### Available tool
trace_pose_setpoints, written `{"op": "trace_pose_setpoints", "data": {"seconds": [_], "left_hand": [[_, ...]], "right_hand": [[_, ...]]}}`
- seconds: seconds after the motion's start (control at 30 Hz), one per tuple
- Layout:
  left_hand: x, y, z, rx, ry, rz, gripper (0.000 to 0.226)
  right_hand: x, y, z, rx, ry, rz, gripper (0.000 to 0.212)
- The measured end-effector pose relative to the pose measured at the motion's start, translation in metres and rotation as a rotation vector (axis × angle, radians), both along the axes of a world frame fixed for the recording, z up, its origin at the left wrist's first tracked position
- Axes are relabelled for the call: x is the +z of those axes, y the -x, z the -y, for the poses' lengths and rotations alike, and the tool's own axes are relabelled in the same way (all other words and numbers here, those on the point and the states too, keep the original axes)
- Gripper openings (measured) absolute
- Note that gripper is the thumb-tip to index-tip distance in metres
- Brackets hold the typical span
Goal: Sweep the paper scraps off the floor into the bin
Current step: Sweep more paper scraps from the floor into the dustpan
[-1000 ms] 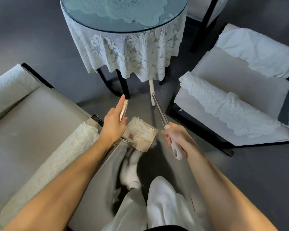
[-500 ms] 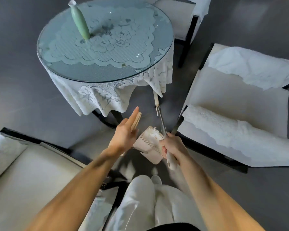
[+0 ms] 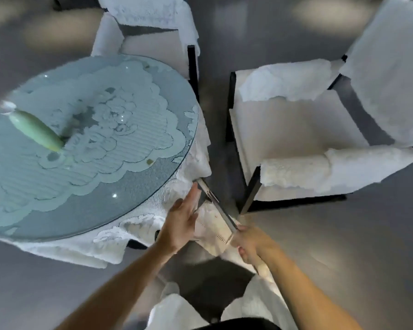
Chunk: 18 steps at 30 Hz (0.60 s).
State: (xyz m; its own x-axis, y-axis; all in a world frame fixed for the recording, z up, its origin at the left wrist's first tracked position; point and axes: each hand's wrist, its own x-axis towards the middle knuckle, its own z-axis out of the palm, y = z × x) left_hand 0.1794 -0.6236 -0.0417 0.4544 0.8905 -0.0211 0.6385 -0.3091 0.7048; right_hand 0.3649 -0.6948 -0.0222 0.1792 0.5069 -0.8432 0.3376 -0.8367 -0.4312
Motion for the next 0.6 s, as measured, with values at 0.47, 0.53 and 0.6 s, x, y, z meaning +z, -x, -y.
{"op": "trace_pose_setpoints", "data": {"seconds": [0.47,0.53,0.6], "left_hand": [[-0.003,0.061,-0.016,-0.269,0.195,0.076,0.094],[-0.005,0.054,-0.021,-0.265,0.194,0.081,0.096],[-0.010,0.050,-0.027,-0.258,0.180,0.050,0.093]], "right_hand": [[-0.021,0.099,0.045,-0.497,-0.066,0.049,0.028],[-0.024,0.102,0.039,-0.512,-0.074,0.026,0.029],[-0.030,0.105,0.032,-0.501,-0.090,0.025,0.035]]}}
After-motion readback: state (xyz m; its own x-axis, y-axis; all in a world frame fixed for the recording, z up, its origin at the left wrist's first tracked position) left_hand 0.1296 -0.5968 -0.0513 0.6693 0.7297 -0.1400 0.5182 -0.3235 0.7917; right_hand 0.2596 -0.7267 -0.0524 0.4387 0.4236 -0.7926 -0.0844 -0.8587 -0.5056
